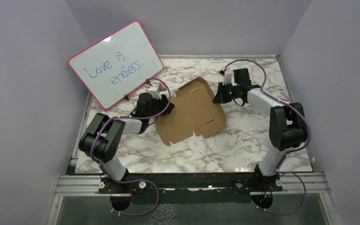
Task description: Fold the paper box
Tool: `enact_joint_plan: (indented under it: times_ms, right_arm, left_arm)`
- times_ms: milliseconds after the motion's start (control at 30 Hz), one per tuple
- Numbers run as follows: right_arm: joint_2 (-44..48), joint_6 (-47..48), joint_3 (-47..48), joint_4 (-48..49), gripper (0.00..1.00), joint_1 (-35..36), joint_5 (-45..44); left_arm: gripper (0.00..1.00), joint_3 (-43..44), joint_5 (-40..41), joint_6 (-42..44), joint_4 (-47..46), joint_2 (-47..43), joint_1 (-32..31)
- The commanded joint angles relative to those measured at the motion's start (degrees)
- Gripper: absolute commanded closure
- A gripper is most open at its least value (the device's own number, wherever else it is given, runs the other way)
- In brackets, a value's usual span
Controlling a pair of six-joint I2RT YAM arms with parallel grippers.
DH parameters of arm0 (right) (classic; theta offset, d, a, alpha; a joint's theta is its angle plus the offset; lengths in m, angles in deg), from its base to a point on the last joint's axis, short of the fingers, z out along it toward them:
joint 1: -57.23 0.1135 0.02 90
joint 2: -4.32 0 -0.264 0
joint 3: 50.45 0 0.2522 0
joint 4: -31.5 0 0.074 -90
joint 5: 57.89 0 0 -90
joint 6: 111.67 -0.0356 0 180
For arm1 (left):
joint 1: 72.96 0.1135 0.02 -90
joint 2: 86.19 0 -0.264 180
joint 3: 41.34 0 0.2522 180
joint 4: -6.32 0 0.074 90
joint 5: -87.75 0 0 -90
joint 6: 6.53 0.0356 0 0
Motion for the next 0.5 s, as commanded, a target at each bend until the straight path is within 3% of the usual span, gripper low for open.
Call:
enact_joint_plan:
  times_ms: [0,467]
  right_arm:
    - [4.5,8.79,4.68,-5.22,0.99,3.13,-4.72]
    - [10.46,38.17,10.21,-9.08,0.96,17.63,-19.37]
  left_arm:
    - [0.58,0.84,-2.02,-0.64,0.64,-6.29,1.05]
    - [0.58,0.77,-0.35,-0.72,3.7,-18.36,11.03]
